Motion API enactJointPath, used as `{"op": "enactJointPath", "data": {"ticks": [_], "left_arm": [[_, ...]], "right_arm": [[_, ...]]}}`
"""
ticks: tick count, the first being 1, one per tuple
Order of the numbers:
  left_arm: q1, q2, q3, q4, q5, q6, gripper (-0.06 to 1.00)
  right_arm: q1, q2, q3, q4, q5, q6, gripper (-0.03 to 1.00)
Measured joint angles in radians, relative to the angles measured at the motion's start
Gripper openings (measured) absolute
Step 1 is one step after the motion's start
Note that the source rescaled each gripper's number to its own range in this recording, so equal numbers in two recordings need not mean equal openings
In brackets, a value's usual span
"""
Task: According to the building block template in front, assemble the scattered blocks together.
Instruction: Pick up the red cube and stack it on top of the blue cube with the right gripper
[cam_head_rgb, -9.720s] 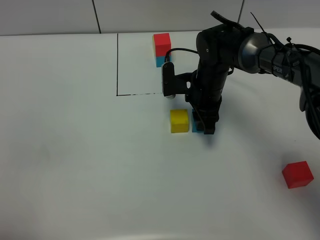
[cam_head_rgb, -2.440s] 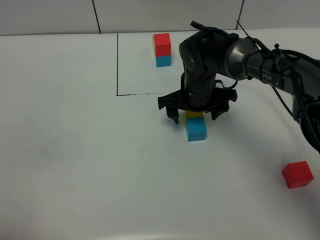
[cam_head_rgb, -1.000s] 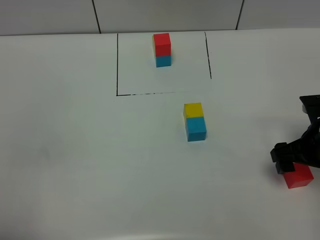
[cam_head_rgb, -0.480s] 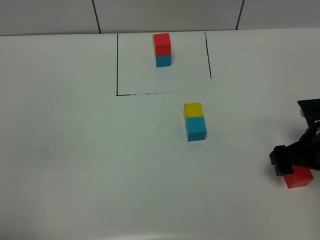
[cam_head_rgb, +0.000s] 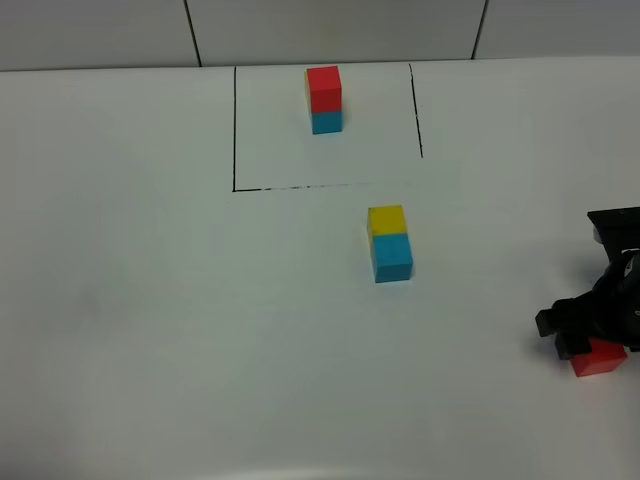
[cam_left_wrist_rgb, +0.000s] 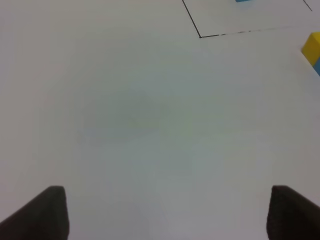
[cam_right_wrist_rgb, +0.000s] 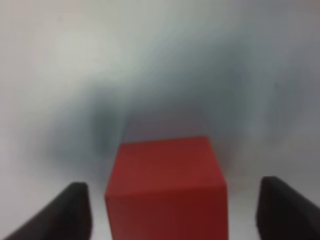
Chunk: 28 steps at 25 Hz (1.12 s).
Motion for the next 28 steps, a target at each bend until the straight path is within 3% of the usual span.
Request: {"op": "enactJointPath", "data": {"ticks": [2, 3, 8, 13, 17, 22, 28], "left_arm": [[0.0, 0.0, 0.0, 0.0, 0.0, 0.0, 0.89], [0.0, 0.0, 0.0, 0.0, 0.0, 0.0, 0.89], [0.0, 0.0, 0.0, 0.0, 0.0, 0.0, 0.89], [0.0, 0.0, 0.0, 0.0, 0.0, 0.0, 0.89], [0.0, 0.0, 0.0, 0.0, 0.0, 0.0, 0.89], [0.0, 0.0, 0.0, 0.0, 0.0, 0.0, 0.89], [0.0, 0.0, 0.0, 0.0, 0.0, 0.0, 0.89]], "right_arm": [[0.0, 0.0, 0.0, 0.0, 0.0, 0.0, 0.08], [0.0, 0.0, 0.0, 0.0, 0.0, 0.0, 0.0], [0.0, -0.001, -0.009, 0.0, 0.012, 0.0, 0.01], [0.022, -0.044, -0.156, 0.008, 0.182, 0.033, 0.01], [0.128, -0.062, -0.327, 0.007, 0.314, 0.14, 0.01], [0.311, -0.026, -0.479, -0.039, 0.359, 0.304, 0.01], [0.418, 0.137, -0.66, -0.04, 0.435, 0.347, 0.01]]}}
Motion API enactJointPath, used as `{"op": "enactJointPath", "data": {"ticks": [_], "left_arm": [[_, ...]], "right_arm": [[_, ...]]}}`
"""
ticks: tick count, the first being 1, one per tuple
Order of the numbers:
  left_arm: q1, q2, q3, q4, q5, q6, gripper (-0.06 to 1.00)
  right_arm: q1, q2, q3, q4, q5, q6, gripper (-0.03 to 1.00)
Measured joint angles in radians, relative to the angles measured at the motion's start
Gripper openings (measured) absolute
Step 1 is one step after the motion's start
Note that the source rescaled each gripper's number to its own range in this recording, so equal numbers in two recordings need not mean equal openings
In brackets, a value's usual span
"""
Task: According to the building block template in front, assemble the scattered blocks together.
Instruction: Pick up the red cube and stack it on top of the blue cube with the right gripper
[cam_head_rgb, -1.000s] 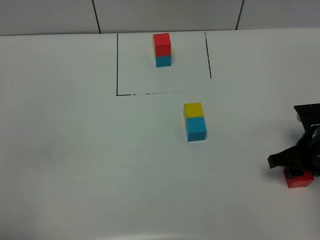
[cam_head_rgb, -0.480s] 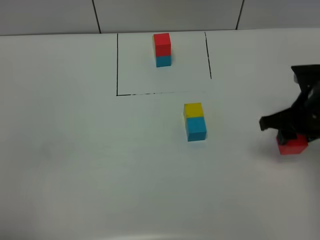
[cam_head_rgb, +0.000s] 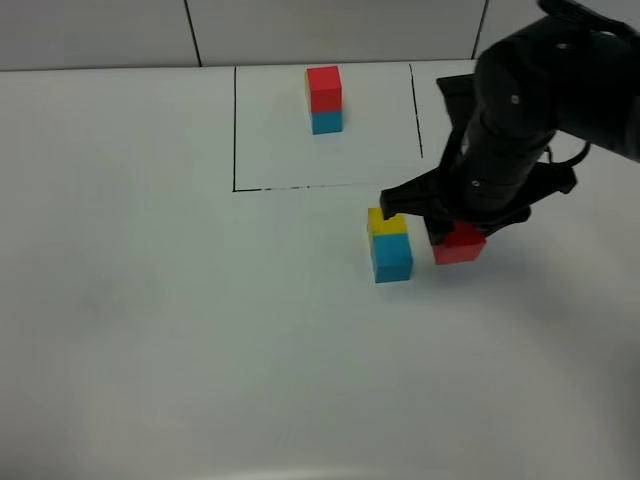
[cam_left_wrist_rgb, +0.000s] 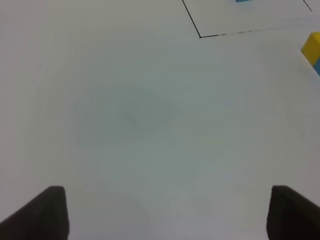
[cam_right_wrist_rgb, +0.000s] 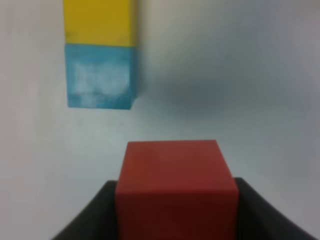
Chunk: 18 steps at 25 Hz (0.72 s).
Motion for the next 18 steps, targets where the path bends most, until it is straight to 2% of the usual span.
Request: {"op": "enactJointPath", "data": {"ticks": [4, 9, 18], "left_arm": [[0.0, 0.0, 0.0, 0.0, 0.0, 0.0, 0.89], [0.0, 0.0, 0.0, 0.0, 0.0, 0.0, 0.89], [0.0, 0.0, 0.0, 0.0, 0.0, 0.0, 0.89]], "right_arm": [[0.036, 0.105, -0.12, 0.006, 0.078, -0.011, 0.01], [0.05, 0.188, -0.233, 0.023, 0.102, -0.013, 0.01], [0.05, 0.253, -0.252, 0.041, 0.092, -0.013, 0.01]]}}
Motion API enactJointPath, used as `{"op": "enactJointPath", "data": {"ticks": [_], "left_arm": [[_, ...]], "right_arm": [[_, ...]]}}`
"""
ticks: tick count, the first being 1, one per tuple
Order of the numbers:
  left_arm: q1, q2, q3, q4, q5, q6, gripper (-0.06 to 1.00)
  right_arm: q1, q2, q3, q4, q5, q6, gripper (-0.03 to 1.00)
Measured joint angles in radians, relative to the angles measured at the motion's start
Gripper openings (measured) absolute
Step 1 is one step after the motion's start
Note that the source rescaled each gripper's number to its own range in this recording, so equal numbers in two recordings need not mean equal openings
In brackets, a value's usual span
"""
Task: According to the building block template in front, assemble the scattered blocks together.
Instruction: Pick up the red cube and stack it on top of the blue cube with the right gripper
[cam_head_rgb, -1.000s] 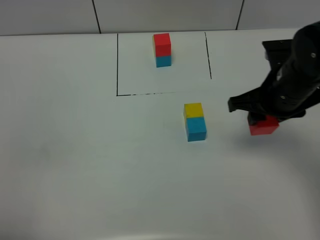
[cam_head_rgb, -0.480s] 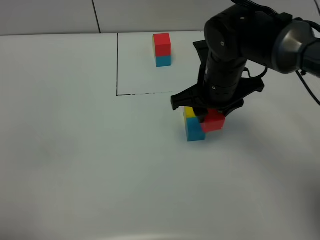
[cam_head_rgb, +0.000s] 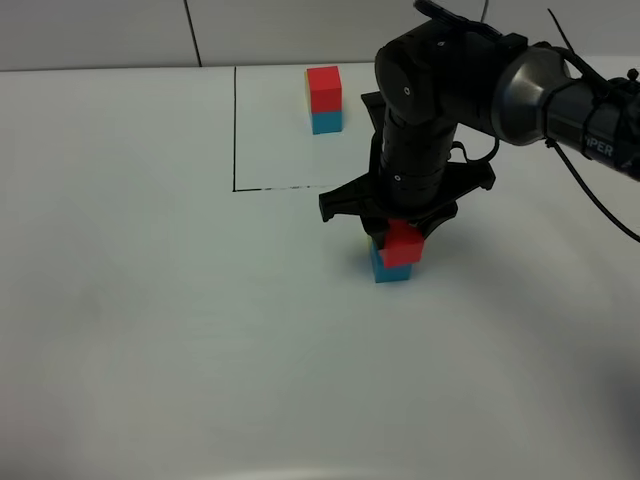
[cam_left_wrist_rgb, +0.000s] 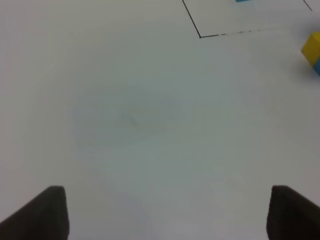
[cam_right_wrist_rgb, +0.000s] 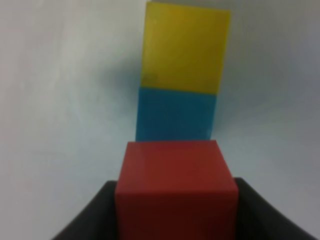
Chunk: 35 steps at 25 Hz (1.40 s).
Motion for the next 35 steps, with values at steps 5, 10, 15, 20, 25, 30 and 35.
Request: {"op": "enactJointPath", "data": {"ticks": [5, 10, 15, 20, 25, 30, 35], "left_arm": [[0.0, 0.0, 0.0, 0.0, 0.0, 0.0, 0.89], [0.0, 0.0, 0.0, 0.0, 0.0, 0.0, 0.89], [0.0, 0.0, 0.0, 0.0, 0.0, 0.0, 0.89], [0.0, 0.0, 0.0, 0.0, 0.0, -0.001, 0.89], [0.0, 0.0, 0.0, 0.0, 0.0, 0.0, 0.89], [0.0, 0.0, 0.0, 0.0, 0.0, 0.0, 0.89], [0.0, 0.0, 0.0, 0.0, 0.0, 0.0, 0.89]], "right_arm": [[0.0, 0.017, -0.001, 0.001, -0.034, 0.008, 0.01], [0.0, 0.018, -0.002, -0.032, -0.053, 0.052, 0.01], [0.0, 0.02, -0.002, -0.053, -0.054, 0.109, 0.01], [0.0, 0.022, -0.002, -0.054, -0.056, 0.133, 0.01], [0.0, 0.032, -0.002, -0.054, -0.075, 0.138, 0.01], [-0.001, 0.033, -0.002, -0.055, -0.081, 0.137, 0.01], [-0.001, 0.033, -0.003, -0.055, -0.071, 0.134, 0.01]]}}
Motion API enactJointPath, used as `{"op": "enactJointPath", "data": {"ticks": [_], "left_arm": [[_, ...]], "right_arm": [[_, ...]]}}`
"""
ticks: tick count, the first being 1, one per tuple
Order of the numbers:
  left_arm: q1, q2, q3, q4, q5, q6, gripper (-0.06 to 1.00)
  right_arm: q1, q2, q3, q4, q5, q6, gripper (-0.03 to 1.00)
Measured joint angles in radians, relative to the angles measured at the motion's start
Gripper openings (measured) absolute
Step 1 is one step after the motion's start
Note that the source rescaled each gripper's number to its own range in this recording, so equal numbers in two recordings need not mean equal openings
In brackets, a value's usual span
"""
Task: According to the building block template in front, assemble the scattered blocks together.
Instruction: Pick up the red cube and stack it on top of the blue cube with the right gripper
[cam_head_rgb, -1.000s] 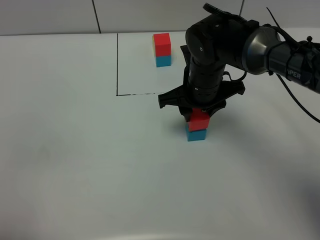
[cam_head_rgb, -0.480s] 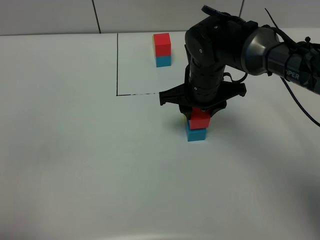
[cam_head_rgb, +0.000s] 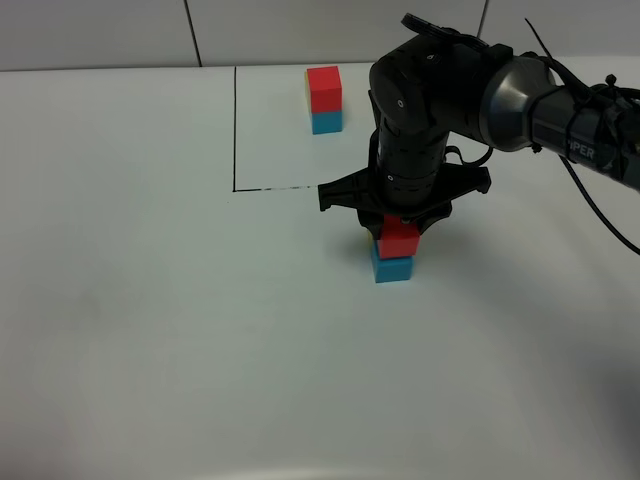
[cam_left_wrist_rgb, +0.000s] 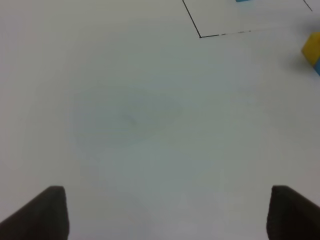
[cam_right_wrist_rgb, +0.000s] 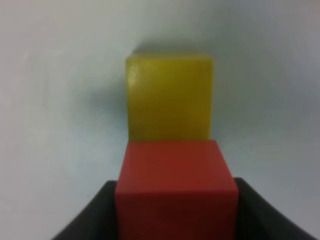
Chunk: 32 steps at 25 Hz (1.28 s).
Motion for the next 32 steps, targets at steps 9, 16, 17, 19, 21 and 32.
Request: {"op": "enactJointPath", "data": {"ticks": [9, 16, 17, 19, 21, 32], "left_arm": [[0.0, 0.0, 0.0, 0.0, 0.0, 0.0, 0.89], [0.0, 0.0, 0.0, 0.0, 0.0, 0.0, 0.89], [0.0, 0.0, 0.0, 0.0, 0.0, 0.0, 0.89], [0.0, 0.0, 0.0, 0.0, 0.0, 0.0, 0.89], [0.0, 0.0, 0.0, 0.0, 0.0, 0.0, 0.89], [0.0, 0.0, 0.0, 0.0, 0.0, 0.0, 0.89]], "right_arm": [[0.0, 0.005, -0.001, 0.001, 0.008, -0.003, 0.01], [0.0, 0.023, -0.002, 0.008, -0.001, -0.01, 0.01], [0.0, 0.023, -0.002, 0.008, -0.001, -0.01, 0.01], [0.0, 0.024, -0.002, 0.008, -0.002, -0.011, 0.01], [0.0, 0.027, -0.003, 0.009, -0.002, -0.013, 0.01], [-0.002, 0.044, -0.014, 0.032, 0.001, -0.023, 0.01]]}}
